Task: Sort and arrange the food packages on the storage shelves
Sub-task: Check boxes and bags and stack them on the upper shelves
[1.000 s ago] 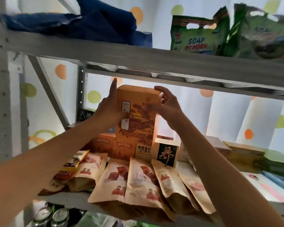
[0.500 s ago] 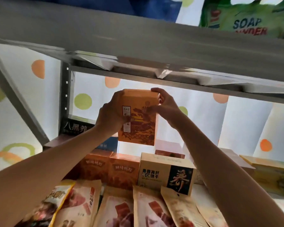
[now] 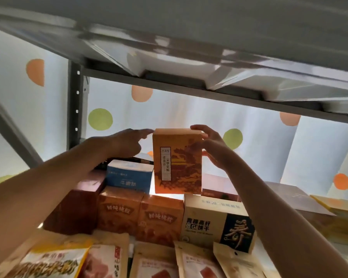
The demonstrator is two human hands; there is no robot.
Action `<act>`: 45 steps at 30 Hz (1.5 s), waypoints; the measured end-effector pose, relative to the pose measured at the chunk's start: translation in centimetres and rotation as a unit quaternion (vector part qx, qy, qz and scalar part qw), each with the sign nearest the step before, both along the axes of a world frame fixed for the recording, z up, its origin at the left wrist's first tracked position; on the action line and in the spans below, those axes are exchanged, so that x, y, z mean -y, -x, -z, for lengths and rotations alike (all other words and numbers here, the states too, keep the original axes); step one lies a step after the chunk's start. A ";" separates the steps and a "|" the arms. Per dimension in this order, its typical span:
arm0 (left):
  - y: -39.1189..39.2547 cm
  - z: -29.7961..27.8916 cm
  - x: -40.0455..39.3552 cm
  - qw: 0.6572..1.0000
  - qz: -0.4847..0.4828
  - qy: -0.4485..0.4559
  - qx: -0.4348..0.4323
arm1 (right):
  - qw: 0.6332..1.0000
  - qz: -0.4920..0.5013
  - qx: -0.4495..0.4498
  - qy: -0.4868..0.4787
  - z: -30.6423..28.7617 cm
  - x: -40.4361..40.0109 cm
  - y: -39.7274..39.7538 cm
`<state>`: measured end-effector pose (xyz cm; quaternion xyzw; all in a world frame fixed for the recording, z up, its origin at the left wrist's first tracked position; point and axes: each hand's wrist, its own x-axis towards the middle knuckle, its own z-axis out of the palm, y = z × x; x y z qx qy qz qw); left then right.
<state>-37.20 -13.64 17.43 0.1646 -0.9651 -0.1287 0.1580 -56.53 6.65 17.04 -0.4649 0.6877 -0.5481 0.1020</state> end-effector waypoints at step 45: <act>1.4 1.3 0.6 0.995 0.011 -0.025 0.091 | 0.981 -0.015 0.054 -0.186 6.2 -4.5 1.8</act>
